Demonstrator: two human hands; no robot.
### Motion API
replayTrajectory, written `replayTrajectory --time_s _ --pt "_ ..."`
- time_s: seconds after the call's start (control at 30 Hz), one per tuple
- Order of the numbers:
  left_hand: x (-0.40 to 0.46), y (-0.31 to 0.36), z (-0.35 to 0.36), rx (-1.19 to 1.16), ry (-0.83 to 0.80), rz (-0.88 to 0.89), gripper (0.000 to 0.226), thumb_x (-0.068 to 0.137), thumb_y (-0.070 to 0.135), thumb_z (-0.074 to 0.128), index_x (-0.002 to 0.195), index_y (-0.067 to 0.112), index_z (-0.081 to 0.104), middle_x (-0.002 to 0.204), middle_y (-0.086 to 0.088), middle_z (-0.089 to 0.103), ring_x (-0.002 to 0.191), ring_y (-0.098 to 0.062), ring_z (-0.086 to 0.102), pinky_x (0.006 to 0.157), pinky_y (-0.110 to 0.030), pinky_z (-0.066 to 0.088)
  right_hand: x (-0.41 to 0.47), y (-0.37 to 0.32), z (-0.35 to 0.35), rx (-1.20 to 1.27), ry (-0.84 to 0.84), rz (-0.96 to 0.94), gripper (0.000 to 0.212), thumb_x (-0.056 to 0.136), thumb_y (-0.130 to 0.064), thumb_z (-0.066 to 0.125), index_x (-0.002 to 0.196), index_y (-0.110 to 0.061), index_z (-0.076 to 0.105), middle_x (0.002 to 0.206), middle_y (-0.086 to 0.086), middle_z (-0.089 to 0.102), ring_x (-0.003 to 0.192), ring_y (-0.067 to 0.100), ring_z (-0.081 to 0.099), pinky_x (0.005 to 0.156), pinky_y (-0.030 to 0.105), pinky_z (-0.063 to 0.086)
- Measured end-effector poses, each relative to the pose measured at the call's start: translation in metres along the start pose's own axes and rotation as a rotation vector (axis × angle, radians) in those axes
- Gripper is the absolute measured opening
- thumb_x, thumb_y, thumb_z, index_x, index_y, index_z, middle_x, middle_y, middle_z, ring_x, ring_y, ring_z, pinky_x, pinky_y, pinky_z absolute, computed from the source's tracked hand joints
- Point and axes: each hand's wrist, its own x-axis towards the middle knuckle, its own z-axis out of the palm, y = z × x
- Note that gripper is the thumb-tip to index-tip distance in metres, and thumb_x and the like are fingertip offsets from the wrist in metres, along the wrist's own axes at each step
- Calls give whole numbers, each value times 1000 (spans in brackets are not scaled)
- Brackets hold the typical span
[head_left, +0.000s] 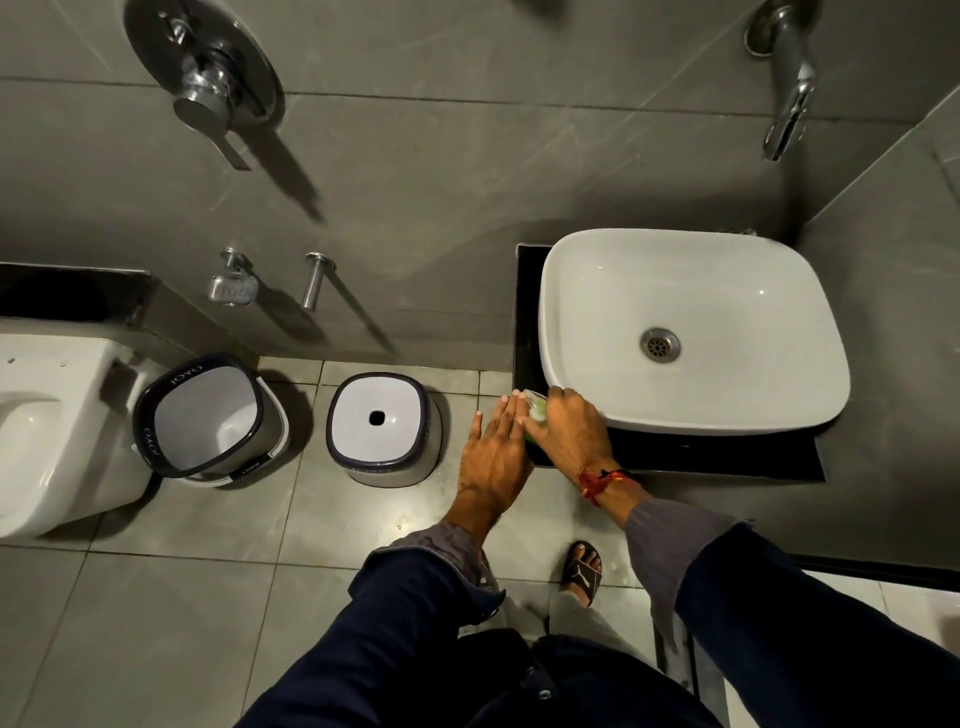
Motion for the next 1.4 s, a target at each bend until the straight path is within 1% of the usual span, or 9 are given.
replayTrajectory --time_s 0.13,0.23,0.47,0.63,0.7,0.9,1.1,1.27,1.4 --pt "1 2 3 -1 14 -32 75 106 28 45 161 9 -1 172 -11 2 159 -25 0 129 -49 6 -2 7 0 11 -24 -97 32 96 -23 57 120 -1 58 121 17 61 104 29 63 87 34 53" --pt "1 4 5 -12 10 -42 77 105 28 47 161 8 -1 172 -11 1 159 -25 0 129 -48 6 -1 4 1 4 -27 -95 34 97 -22 56 124 0 56 125 18 58 106 30 63 90 35 53" --pt "-3 9 5 -28 0 -60 80 105 38 47 161 9 -2 172 -9 -1 159 -24 -2 130 -48 7 0 -2 7 -68 12 -19 41 99 -35 52 112 2 62 107 20 67 93 30 68 78 35 57" --pt "-3 11 2 -6 -16 -62 79 107 42 44 162 10 -2 172 -10 -2 159 -25 -3 130 -49 5 -4 -2 10 109 80 97 45 94 -43 58 94 0 67 90 18 70 81 32 68 68 36 55" --pt "-4 11 3 -6 -5 -62 77 107 41 44 162 10 -1 172 -10 0 159 -25 -2 129 -49 3 -7 -1 9 193 110 118 46 89 -45 64 98 0 67 92 16 68 83 30 67 69 33 54" --pt "-2 13 3 10 -13 -80 79 106 42 44 162 9 -2 172 -10 -1 159 -24 -1 129 -50 6 -5 3 12 308 122 73 27 90 -22 65 104 1 66 106 17 64 91 28 65 77 32 55" --pt "-2 15 5 40 -43 -94 80 106 43 42 162 9 -5 172 -10 -6 159 -25 -5 129 -51 4 -1 -2 13 325 126 180 40 92 -37 64 104 0 67 102 18 70 91 28 67 76 37 59" --pt "-4 16 4 52 -44 -90 77 108 40 41 162 8 -3 171 -12 -5 159 -26 -5 129 -52 4 -4 -4 11 291 131 248 52 85 -56 64 92 -5 70 86 12 71 76 25 68 59 26 51" --pt "-5 17 4 43 -29 -89 75 108 36 40 161 7 -5 171 -13 -6 159 -26 -5 129 -52 4 -13 -4 16 426 194 186 38 88 -40 67 94 -2 67 91 14 70 83 27 68 73 33 58"
